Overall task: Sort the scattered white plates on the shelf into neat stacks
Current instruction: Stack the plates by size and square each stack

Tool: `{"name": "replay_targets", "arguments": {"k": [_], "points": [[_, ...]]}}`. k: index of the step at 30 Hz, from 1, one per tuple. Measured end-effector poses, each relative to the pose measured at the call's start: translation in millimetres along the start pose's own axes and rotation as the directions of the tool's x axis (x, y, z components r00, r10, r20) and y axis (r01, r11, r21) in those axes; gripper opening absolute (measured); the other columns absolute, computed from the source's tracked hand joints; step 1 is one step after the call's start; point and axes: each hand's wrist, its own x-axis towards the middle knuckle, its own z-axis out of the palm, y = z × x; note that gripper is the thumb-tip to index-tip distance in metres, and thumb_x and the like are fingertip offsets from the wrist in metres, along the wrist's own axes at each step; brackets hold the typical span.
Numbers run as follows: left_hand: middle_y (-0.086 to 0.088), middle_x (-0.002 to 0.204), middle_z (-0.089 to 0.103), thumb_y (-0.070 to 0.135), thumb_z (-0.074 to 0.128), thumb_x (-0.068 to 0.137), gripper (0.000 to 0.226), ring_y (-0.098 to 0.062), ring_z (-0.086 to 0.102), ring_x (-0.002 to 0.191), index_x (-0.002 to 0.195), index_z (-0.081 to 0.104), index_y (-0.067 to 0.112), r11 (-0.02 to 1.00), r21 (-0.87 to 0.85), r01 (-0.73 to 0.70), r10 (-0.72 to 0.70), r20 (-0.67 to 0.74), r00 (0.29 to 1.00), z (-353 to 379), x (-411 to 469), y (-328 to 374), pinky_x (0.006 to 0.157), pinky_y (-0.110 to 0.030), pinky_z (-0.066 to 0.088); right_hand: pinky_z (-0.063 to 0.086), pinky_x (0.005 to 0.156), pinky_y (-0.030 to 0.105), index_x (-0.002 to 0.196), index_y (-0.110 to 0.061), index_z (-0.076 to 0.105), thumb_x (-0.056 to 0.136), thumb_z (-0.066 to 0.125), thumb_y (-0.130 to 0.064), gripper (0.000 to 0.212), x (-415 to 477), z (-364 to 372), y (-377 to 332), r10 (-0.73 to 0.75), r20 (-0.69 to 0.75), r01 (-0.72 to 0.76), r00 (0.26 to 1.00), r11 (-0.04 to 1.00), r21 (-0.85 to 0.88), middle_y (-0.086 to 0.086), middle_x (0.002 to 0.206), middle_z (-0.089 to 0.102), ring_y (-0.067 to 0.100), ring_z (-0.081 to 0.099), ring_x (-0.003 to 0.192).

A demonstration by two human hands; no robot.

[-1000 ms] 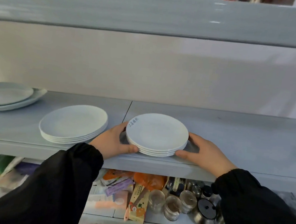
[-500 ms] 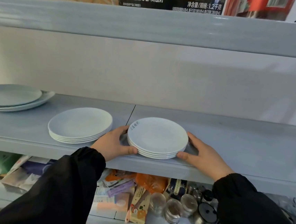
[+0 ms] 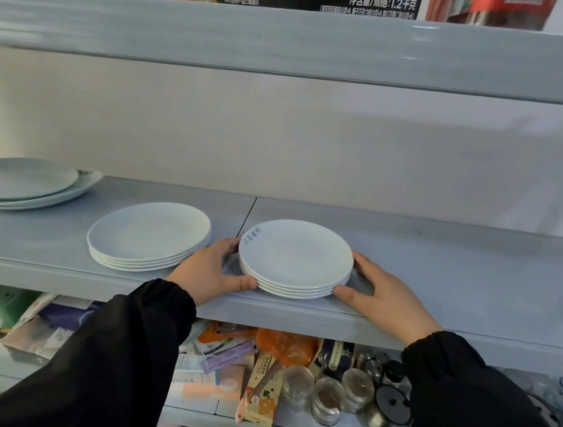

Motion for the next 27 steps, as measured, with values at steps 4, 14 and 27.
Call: {"name": "replay_targets", "arguments": {"k": [4, 14, 27], "points": [[0.012, 0.144, 0.049, 0.069, 0.076, 0.059, 0.101, -0.007, 0.047, 0.130, 0.144, 0.038, 0.028, 1.000, -0.019, 0.012, -0.012, -0.002, 1.000, -0.7, -1.3, -0.1, 0.104, -0.026, 0.037, 0.044, 0.103, 0.035, 0.146, -0.058, 0.023, 0.073, 0.061, -0.080, 0.085, -0.6, -0.3, -0.3, -0.009, -0.013, 0.009, 1.000, 1.000, 0.029, -0.024, 0.149, 0.043, 0.007, 0.044, 0.134], [0.015, 0.137, 0.054, 0.076, 0.071, 0.058, 0.098, -0.006, 0.050, 0.124, 0.139, 0.042, 0.030, 1.000, 0.018, -0.017, 0.017, -0.034, 0.999, 1.1, -2.1, -3.7, 0.102, -0.030, 0.042, 0.046, 0.102, 0.038, 0.142, -0.054, 0.033, 0.064, 0.060, -0.086, 0.088, -0.4, 1.6, 2.4, 0.014, -0.051, -0.010, 0.999, 0.997, 0.071, -0.023, 0.143, 0.050, 0.005, 0.047, 0.130], [0.011, 0.139, 0.053, 0.076, 0.064, 0.069, 0.089, -0.009, 0.050, 0.125, 0.143, 0.037, 0.035, 0.992, 0.110, -0.064, 0.066, -0.022, 0.998, 0.0, -8.4, 2.6, 0.099, -0.030, 0.043, 0.045, 0.101, 0.039, 0.137, -0.052, 0.041, 0.067, 0.060, -0.083, 0.079, -4.2, 0.2, -5.2, 0.062, -0.038, -0.058, 0.997, 0.994, 0.094, -0.023, 0.140, 0.051, 0.005, 0.047, 0.127]]}}
